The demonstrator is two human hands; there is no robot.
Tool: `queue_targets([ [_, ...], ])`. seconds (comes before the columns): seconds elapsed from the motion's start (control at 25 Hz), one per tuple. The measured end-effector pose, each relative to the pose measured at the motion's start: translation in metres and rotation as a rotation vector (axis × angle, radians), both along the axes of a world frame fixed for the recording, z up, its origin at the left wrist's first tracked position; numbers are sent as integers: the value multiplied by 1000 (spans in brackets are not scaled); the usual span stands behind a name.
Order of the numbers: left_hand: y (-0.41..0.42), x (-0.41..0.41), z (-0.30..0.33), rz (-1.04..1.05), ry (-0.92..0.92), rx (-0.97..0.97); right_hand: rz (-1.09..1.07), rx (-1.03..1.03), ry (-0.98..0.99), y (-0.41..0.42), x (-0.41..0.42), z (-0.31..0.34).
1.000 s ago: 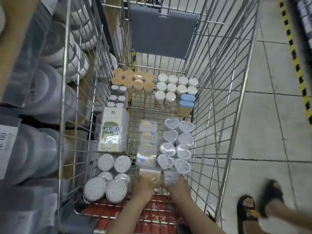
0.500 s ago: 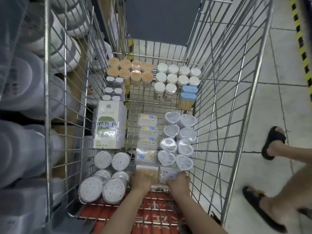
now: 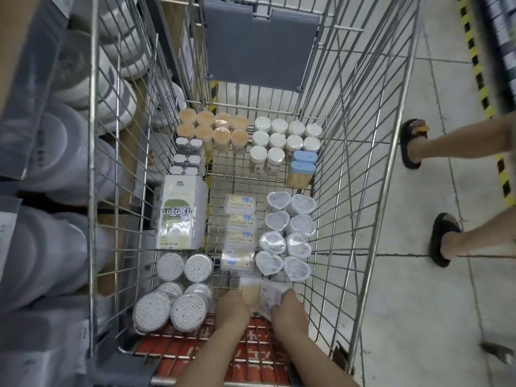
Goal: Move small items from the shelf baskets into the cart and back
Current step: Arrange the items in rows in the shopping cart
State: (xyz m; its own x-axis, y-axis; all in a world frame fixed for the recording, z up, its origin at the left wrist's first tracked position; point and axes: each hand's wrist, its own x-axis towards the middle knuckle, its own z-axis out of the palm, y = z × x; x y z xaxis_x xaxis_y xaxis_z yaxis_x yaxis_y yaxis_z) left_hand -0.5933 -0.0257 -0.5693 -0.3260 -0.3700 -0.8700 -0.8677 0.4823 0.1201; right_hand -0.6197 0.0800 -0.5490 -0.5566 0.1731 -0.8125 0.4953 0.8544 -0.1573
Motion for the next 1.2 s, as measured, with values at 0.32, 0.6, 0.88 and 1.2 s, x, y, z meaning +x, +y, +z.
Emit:
queue_targets([
  [0.32,-23,7,64,-36,113,108,161,-138,59,12,-3,59],
  [0.6,-62,45,208,199,449,147,14,-492,179,26,-8,181],
  [0.88,-59,130,312,832,761,173,-86,-817,123,43,-17,268],
  [1.2,17,209,380,1491,1058,102,258,-1024,-6,28,-2,323],
])
